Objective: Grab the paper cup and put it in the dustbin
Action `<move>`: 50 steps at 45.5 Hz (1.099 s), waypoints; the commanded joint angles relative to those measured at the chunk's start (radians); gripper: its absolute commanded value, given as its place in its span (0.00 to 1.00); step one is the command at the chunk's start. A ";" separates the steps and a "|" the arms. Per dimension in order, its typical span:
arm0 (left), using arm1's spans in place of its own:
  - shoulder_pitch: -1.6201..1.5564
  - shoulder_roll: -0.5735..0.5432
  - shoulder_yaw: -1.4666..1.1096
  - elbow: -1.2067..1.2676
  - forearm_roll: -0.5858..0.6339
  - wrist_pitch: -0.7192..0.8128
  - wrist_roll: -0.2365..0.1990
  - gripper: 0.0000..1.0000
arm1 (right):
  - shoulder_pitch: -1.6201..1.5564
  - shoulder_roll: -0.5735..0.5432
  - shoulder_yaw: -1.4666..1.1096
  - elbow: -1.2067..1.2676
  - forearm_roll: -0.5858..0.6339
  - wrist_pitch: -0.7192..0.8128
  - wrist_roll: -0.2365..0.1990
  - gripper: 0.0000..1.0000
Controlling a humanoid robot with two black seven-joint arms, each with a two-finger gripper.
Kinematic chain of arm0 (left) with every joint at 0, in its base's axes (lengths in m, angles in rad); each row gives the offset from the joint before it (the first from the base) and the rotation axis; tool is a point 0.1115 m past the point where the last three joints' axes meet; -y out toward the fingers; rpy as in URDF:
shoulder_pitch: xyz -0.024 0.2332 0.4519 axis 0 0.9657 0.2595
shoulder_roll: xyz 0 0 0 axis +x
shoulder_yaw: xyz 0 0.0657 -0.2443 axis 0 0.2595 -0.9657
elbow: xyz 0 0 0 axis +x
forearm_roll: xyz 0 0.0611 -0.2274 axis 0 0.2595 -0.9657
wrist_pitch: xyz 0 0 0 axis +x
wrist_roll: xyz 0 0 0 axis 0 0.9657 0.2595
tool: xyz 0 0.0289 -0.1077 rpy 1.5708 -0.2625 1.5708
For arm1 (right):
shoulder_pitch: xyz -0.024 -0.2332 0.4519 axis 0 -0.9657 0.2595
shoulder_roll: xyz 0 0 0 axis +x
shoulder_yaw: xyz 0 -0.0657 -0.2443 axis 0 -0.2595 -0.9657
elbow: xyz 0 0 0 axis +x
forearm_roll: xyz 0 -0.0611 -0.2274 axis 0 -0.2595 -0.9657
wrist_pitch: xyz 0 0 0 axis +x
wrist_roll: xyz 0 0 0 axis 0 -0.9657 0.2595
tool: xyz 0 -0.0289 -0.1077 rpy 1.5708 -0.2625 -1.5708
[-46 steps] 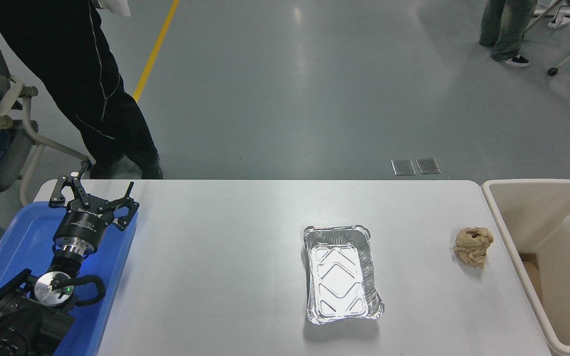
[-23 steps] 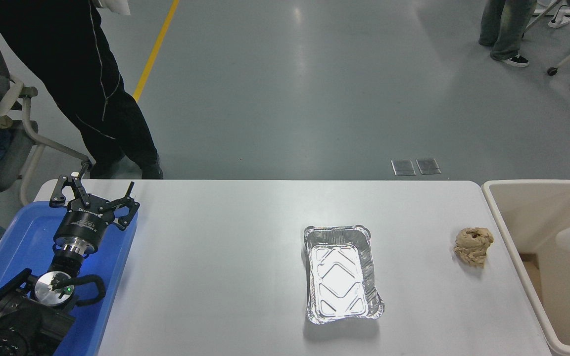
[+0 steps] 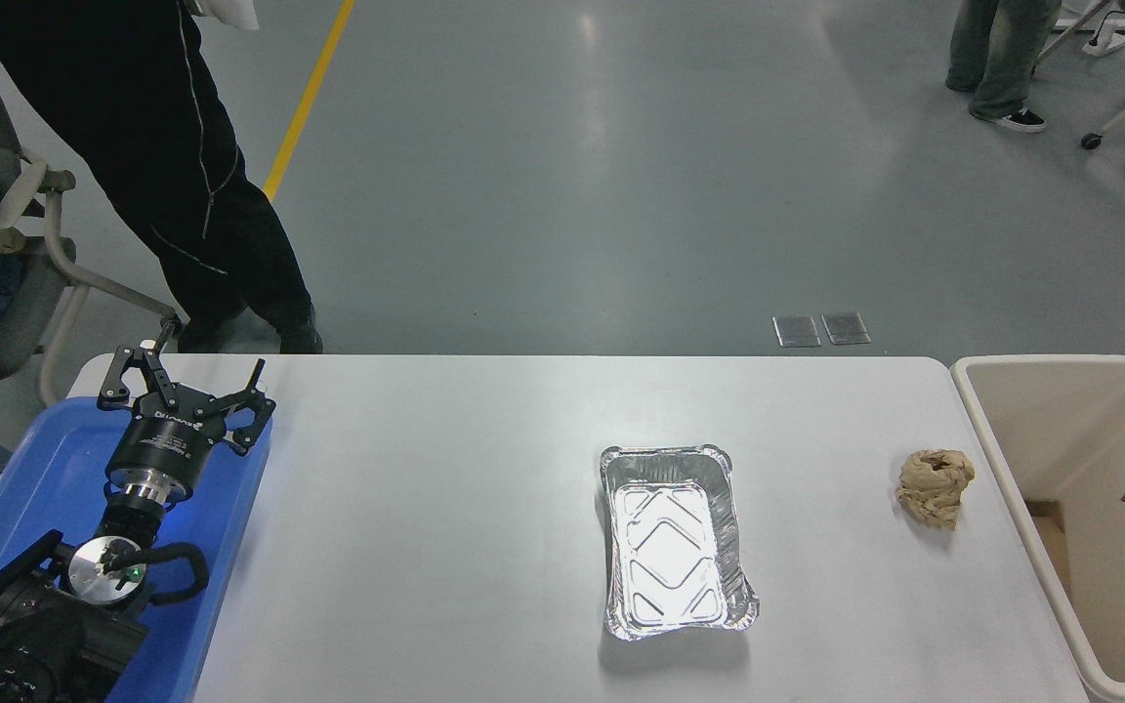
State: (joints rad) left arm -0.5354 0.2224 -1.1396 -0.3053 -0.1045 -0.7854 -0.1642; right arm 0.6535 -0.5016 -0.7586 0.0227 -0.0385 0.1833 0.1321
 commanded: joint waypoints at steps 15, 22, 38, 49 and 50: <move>-0.002 0.002 0.001 -0.001 0.000 0.000 0.000 0.99 | 0.444 -0.144 -0.062 0.308 -0.014 0.361 0.144 1.00; -0.002 0.002 0.001 -0.001 0.000 0.000 0.002 0.99 | 0.814 -0.248 -0.226 0.779 -0.046 0.371 0.142 1.00; -0.002 0.002 0.001 -0.001 0.000 0.000 0.002 0.99 | 1.509 -0.175 -0.534 1.503 -0.141 0.372 0.132 1.00; 0.000 0.002 0.001 -0.001 0.000 0.000 0.002 0.99 | 1.883 -0.138 -0.582 1.717 -0.133 0.583 0.132 1.00; 0.000 0.002 0.001 -0.001 0.000 0.000 0.002 0.99 | 1.923 -0.135 -0.584 1.723 -0.130 0.602 0.132 1.00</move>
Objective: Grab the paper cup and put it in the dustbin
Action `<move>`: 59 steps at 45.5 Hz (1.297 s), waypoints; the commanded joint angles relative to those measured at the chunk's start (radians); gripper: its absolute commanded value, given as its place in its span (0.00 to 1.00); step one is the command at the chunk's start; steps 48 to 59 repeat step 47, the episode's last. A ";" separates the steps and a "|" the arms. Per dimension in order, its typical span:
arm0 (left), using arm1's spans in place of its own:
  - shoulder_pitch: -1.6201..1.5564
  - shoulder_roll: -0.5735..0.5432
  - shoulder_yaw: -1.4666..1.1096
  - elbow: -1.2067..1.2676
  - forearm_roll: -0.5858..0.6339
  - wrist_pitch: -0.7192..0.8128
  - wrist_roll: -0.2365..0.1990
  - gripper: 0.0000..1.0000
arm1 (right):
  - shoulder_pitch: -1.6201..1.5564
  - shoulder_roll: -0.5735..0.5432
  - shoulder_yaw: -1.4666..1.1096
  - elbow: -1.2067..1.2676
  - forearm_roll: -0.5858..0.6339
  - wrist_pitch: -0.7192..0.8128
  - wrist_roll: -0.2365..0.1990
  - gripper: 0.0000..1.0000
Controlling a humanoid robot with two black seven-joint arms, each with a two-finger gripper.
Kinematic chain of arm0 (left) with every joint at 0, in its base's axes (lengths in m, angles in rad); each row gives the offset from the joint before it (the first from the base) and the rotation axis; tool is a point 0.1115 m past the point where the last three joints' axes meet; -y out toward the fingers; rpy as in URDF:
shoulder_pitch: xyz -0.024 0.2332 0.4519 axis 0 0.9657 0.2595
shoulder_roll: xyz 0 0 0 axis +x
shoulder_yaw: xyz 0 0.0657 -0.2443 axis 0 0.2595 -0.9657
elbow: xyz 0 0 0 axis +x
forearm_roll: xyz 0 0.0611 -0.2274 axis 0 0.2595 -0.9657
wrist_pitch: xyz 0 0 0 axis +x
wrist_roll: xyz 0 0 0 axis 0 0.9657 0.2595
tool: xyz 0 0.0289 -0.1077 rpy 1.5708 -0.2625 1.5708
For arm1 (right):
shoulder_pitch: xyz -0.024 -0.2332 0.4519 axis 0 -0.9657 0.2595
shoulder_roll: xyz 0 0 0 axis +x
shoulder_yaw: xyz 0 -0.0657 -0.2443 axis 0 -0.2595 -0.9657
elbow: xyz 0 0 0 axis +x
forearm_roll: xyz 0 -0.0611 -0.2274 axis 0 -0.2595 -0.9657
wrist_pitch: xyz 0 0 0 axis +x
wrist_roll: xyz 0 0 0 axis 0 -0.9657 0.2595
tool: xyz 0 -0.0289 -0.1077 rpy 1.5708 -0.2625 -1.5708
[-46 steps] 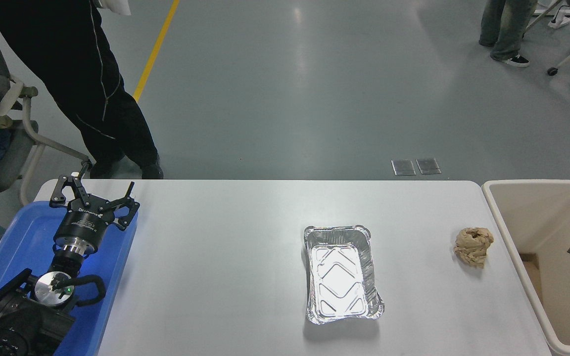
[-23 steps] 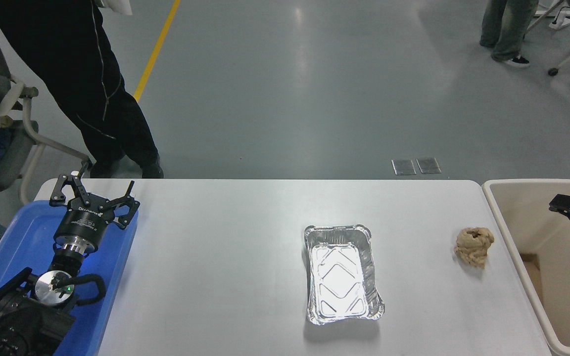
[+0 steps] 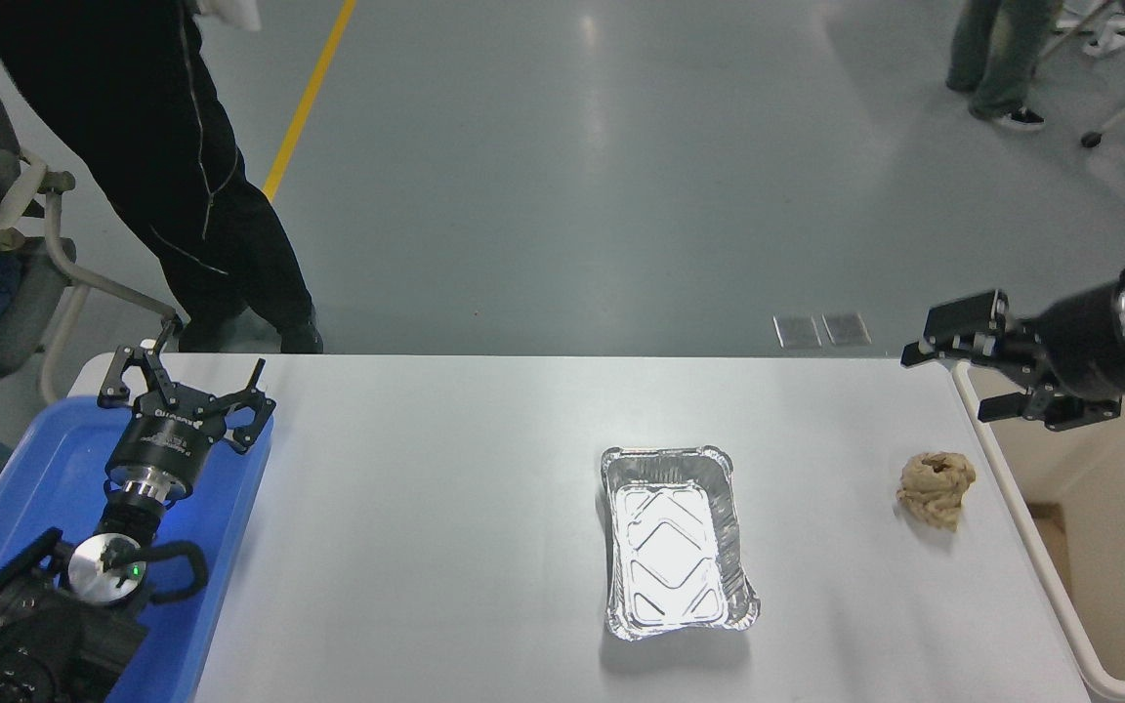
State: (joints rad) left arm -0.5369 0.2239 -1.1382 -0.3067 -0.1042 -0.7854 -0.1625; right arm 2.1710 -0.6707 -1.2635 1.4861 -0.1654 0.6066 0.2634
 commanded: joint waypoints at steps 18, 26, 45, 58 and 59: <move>0.001 0.000 0.000 0.000 0.000 0.000 0.000 0.99 | 0.572 0.080 -0.053 0.259 0.001 0.179 -0.084 1.00; 0.001 0.000 0.000 0.001 0.000 0.000 -0.002 0.99 | 0.558 0.086 -0.054 0.259 0.000 0.179 -0.211 1.00; 0.001 0.000 -0.002 0.000 0.000 0.000 -0.002 0.99 | 0.549 0.088 -0.056 0.259 0.003 0.179 -0.288 1.00; 0.001 0.000 0.000 0.000 0.000 0.000 -0.002 0.99 | 0.549 0.088 -0.054 0.259 0.003 0.179 -0.293 1.00; 0.001 0.000 0.000 0.000 0.000 0.000 -0.002 0.99 | 0.549 0.088 -0.054 0.259 0.003 0.179 -0.293 1.00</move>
